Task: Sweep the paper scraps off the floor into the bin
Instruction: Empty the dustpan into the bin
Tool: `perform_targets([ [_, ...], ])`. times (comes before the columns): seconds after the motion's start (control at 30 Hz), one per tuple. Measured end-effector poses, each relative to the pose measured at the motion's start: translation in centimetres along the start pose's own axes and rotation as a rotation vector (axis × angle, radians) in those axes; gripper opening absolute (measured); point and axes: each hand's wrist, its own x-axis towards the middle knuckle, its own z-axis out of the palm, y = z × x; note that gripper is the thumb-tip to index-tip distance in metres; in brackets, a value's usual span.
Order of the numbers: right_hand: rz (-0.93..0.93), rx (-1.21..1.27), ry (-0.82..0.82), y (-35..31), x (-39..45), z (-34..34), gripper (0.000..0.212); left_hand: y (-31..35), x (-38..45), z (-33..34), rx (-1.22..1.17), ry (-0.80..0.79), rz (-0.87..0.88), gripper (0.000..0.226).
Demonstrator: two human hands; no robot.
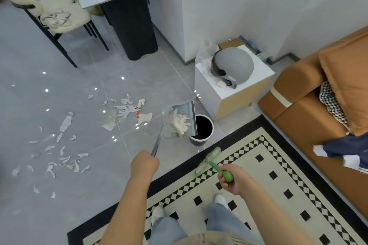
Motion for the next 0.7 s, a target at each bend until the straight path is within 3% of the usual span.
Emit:
perform_targets([
  [0.33,-0.050,-0.161,0.008,-4.2,-0.1,-5.2,0.009,5.1,-3.8,3.4,-0.013,0.105,-0.008,0.010],
  [0.5,-0.052,-0.140,0.000,-5.1,0.2,-7.1,0.010,9.0,-5.5,4.9,-0.018,0.095,0.043,0.027],
  [0.7,-0.042,-0.178,0.007,-5.2,0.6,-8.1,0.009,10.5,-7.3,8.7,-0.033,0.008,0.035,0.031],
])
